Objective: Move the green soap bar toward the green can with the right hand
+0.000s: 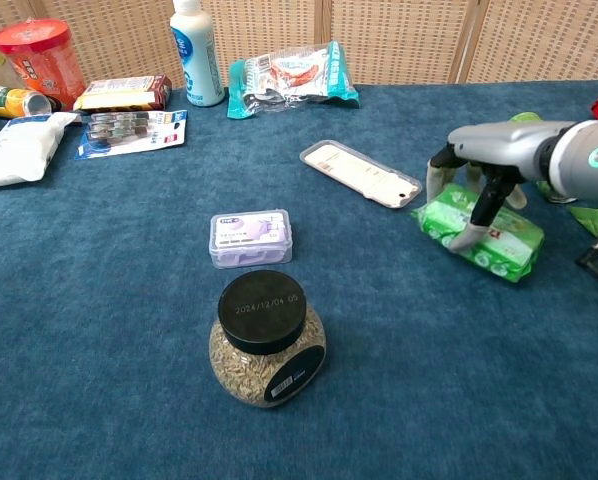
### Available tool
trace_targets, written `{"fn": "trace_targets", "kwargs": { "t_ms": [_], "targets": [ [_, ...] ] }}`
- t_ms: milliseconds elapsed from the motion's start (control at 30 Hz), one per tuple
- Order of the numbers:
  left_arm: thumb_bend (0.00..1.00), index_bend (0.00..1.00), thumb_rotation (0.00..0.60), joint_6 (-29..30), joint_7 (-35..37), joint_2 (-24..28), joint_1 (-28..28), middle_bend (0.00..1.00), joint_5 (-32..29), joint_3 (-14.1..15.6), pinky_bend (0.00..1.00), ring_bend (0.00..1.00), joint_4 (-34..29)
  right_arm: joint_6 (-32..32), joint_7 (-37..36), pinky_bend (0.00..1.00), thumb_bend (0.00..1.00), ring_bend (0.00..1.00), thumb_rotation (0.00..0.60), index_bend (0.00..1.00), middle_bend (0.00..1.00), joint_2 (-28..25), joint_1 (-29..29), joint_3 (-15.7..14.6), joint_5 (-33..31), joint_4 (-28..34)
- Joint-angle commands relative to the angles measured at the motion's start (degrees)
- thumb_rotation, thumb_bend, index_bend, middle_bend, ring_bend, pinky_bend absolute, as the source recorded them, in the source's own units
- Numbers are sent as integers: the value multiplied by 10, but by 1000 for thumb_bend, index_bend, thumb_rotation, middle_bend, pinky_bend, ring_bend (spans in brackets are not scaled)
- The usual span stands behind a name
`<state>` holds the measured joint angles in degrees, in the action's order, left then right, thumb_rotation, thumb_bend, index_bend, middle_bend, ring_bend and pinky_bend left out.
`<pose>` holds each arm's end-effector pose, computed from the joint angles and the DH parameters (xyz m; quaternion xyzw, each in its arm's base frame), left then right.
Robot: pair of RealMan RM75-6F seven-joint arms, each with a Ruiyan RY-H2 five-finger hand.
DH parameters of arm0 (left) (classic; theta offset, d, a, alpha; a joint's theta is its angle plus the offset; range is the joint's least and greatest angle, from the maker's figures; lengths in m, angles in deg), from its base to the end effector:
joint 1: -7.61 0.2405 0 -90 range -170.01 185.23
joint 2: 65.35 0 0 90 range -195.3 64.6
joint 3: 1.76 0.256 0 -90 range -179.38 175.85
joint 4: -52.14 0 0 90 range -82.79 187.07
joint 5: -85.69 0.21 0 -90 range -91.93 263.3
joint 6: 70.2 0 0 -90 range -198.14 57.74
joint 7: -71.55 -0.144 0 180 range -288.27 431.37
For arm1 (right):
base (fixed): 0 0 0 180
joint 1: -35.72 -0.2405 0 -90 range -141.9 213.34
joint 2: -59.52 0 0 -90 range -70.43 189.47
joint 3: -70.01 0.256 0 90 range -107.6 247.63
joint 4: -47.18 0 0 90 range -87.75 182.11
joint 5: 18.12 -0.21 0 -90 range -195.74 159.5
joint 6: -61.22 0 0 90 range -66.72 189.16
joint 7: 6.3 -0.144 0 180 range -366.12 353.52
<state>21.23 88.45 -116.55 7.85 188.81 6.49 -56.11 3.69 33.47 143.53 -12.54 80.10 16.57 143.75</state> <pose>-0.2532 0.1110 0.1820 -0.5827 -0.4934 -0.4782 0.4340 -0.1433 -0.3410 -0.0045 0.7339 -0.4322 0.2563 0.4571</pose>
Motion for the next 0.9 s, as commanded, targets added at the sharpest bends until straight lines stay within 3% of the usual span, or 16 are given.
{"fn": "trace_targets", "kwargs": {
  "t_ms": [33, 300, 633, 900],
  "targets": [
    [303, 0, 600, -4, -3, -1, -2, 134, 0, -1, 0, 14, -2, -27, -21, 726, 129, 580, 600, 376, 563, -33, 15, 2, 33, 48],
    [301, 0, 600, -4, -14, -6, -3, 133, 13, 1, 0, 14, -12, -61, -96, 725, 121, 595, 600, 375, 569, -100, 44, 27, 119, 154],
    [299, 0, 600, 3, -18, -7, 1, 135, 18, 4, 0, 14, -12, -75, -104, 725, 119, 595, 600, 373, 568, -155, 24, 78, 114, 244],
    [300, 0, 600, 7, -6, -13, 4, 135, 16, 5, 0, 14, 0, -94, -84, 725, 120, 595, 600, 372, 566, -165, 7, 83, 100, 277]
  ]
}}
